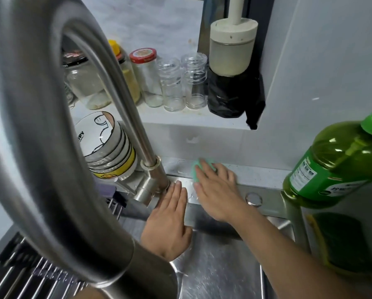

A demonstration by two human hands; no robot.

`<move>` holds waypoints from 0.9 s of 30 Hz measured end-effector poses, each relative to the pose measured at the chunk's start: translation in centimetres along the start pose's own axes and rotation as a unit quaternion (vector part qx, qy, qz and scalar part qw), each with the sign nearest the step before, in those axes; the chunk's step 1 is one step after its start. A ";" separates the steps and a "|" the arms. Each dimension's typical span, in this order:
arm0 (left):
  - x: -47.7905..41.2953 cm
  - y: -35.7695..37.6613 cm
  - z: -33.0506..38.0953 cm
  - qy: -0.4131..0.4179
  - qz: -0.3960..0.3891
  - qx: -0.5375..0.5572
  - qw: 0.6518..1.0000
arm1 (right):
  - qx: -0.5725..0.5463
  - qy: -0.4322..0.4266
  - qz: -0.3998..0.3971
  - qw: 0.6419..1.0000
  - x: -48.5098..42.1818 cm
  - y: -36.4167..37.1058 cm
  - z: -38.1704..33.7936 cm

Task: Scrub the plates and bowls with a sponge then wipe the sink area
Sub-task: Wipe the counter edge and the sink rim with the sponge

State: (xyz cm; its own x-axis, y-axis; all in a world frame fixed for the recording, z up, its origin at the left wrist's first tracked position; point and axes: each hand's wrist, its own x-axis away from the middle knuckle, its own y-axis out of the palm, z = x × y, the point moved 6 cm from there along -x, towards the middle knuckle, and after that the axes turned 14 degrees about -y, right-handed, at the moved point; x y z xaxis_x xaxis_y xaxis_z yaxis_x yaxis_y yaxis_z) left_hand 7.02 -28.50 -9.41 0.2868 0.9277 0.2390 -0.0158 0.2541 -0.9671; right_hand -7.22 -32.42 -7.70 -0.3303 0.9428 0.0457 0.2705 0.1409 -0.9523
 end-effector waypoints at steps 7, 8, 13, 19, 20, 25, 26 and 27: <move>0.7 -1.4 -0.5 0.004 0.062 0.131 0.989 | -0.142 -0.125 -0.034 0.981 -3.8 -0.9 -2.9; 0.8 -1.3 -0.2 0.012 0.072 0.123 0.990 | -0.120 -0.135 -0.043 0.983 -3.6 -0.6 -2.8; -1.1 -1.1 0.7 0.025 0.064 0.090 0.994 | -0.038 -0.105 -0.036 0.993 -1.8 -0.8 -0.4; -2.4 -0.8 1.3 0.020 0.026 0.051 0.998 | 0.015 0.007 0.019 1.000 4.3 -1.7 4.2; -2.5 -1.0 1.3 0.014 0.026 0.064 0.998 | 0.024 0.009 0.032 0.999 4.3 -2.0 4.3; -2.7 -2.0 1.3 0.008 0.001 0.057 0.998 | 0.007 -0.078 0.109 0.991 4.8 -1.9 1.8; -2.8 -2.1 1.4 0.009 -0.006 0.058 0.998 | 0.004 -0.085 0.129 0.988 5.2 -1.8 1.4; -2.7 -2.3 1.5 0.009 -0.012 0.058 0.998 | 0.004 -0.082 0.139 0.987 5.3 -1.9 1.3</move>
State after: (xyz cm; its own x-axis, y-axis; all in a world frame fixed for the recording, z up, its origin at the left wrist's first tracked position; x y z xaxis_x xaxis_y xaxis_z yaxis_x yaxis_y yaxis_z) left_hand 4.85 -31.19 -7.68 0.3062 0.9161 0.2588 -0.1199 0.3068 -0.9442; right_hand -10.62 -28.08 -6.07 -0.3862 0.8831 -0.2665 0.3636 -0.1198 -0.9238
